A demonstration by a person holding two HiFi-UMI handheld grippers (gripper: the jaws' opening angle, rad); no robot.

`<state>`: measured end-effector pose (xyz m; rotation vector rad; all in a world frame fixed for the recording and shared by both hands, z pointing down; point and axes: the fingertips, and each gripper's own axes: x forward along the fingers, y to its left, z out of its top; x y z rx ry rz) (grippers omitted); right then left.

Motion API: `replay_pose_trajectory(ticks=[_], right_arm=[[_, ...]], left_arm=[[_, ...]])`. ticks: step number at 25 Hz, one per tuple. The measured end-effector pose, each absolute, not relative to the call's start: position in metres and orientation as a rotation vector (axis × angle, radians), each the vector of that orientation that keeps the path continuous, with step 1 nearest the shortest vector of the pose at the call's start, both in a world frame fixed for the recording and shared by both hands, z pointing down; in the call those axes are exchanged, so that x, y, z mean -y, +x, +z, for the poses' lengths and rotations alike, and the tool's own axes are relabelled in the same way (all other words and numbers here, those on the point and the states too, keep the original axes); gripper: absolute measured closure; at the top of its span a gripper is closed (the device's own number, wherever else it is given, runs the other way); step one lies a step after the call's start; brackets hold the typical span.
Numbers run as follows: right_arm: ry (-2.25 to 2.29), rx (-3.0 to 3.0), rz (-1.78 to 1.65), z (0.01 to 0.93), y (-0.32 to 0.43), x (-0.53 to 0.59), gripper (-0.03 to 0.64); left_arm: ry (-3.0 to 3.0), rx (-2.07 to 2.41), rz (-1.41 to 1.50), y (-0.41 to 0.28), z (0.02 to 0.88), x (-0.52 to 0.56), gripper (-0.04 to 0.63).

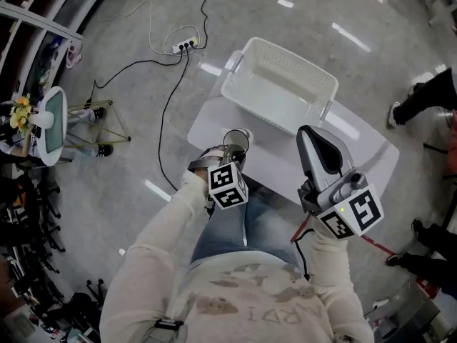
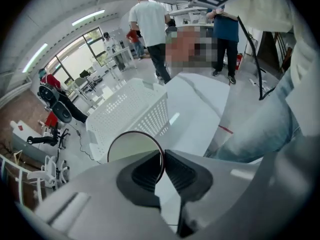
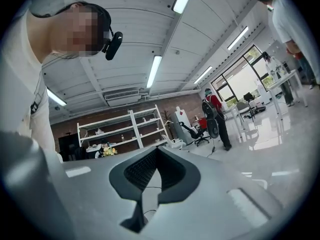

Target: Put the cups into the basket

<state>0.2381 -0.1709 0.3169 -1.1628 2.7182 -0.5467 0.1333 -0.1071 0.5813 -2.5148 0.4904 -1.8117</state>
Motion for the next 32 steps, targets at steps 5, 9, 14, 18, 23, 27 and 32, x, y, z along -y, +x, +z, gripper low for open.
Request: replay_pose_trajectory(ticks=[5, 9, 14, 18, 23, 27, 32], right_arm=[[-1.172, -2.73, -0.48, 0.285, 0.236, 0.175, 0.592], [-1.197, -2.711, -0.473, 0.27, 0.237, 0.184, 0.592], [-1.254, -2.683, -0.446, 0.268, 0.237, 0.198, 0.592], [-1.299, -2.652, -0.441, 0.267, 0.233, 0.226, 0.592], [-1.408, -2.584, -0.419, 0.273, 0.227, 0.26, 0.592], [-1.488, -2.541, -0.427, 0.282, 0.217, 0.285, 0.592], [-1.587, -2.49, -0.444, 0.299, 0.218, 0.314, 0.592]], left_arm=[[-2.588, -0.602, -1.67, 0.14, 0.516, 0.123, 0.563], [-2.688, -0.663, -1.559, 0.149, 0.478, 0.146, 0.563], [-2.833, -0.692, -1.433, 0.159, 0.462, 0.175, 0.563], [-2.917, -0.662, -1.381, 0.165, 0.46, 0.212, 0.563], [-2.991, -0.543, -1.347, 0.173, 0.474, 0.254, 0.563], [-3.01, -0.423, -1.361, 0.176, 0.489, 0.278, 0.563], [-2.984, -0.241, -1.428, 0.189, 0.529, 0.303, 0.563]])
